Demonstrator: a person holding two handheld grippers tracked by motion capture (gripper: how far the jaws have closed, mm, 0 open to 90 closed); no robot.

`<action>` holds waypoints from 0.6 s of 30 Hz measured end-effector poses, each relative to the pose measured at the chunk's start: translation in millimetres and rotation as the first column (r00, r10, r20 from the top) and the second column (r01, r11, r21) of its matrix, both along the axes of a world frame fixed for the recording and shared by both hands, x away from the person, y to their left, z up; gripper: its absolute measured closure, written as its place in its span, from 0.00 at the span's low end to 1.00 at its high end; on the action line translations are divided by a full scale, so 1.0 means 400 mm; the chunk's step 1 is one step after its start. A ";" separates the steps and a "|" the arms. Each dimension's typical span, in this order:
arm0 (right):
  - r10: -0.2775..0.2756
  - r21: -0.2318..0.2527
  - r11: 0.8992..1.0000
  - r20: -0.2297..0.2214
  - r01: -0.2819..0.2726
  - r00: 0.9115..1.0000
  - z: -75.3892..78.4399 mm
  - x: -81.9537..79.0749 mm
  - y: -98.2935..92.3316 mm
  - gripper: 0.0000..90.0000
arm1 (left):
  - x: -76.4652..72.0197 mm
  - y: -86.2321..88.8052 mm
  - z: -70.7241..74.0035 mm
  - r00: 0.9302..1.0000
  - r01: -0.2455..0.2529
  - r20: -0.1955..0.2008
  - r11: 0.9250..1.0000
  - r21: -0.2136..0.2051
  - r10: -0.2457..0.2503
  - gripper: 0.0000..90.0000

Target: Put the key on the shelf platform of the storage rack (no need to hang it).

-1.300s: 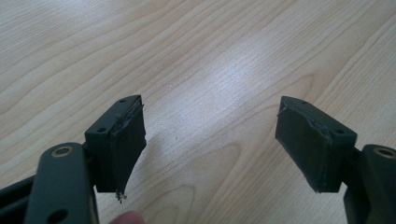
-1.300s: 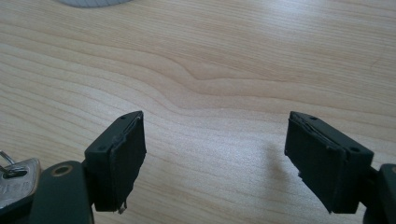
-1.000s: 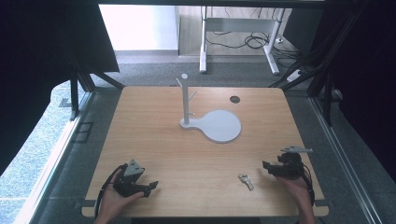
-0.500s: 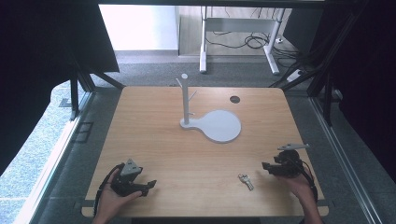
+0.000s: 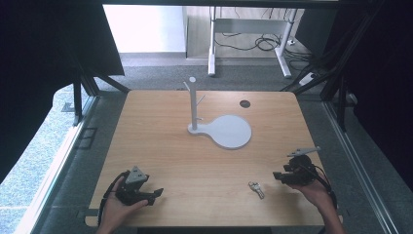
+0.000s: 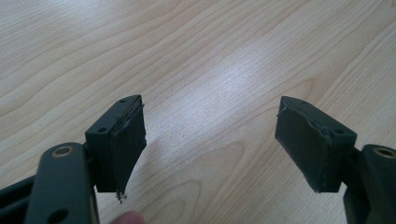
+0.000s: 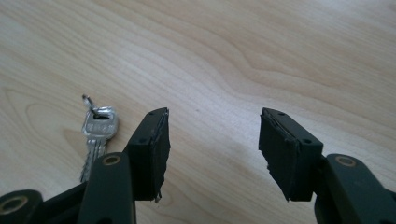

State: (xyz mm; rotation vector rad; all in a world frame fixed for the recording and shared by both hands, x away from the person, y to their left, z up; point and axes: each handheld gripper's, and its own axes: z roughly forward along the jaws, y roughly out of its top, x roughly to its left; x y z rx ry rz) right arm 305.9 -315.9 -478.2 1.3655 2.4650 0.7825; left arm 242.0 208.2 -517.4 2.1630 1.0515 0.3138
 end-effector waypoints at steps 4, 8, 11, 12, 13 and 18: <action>0.038 -0.006 0.999 -0.040 -0.038 0.998 0.002 0.000 0.016 0.52 | -0.001 -0.001 0.000 1.000 -0.002 -0.001 1.000 -0.003 0.002 0.27; 0.064 -0.011 0.998 -0.054 -0.064 0.997 0.005 -0.001 0.031 0.53 | 0.000 -0.002 -0.002 1.000 0.003 -0.002 1.000 0.001 -0.003 0.27; 0.094 -0.024 0.995 -0.067 -0.096 0.993 0.010 -0.001 0.052 0.54 | -0.001 -0.004 -0.003 1.000 0.002 -0.004 1.000 0.000 -0.002 0.27; 0.094 -0.024 0.995 -0.067 -0.096 0.993 0.010 -0.001 0.052 0.54 | 0.000 -0.004 -0.003 1.000 0.002 -0.005 1.000 0.000 -0.002 0.27; 0.102 -0.021 0.994 -0.073 -0.104 0.992 0.011 -0.002 0.057 0.54 | 0.000 -0.004 -0.002 1.000 0.002 -0.005 1.000 0.001 -0.002 0.27; 0.140 -0.027 0.989 -0.098 -0.143 0.985 0.012 -0.004 0.091 0.56 | 0.000 -0.003 -0.002 1.000 0.004 -0.001 1.000 0.000 -0.004 0.27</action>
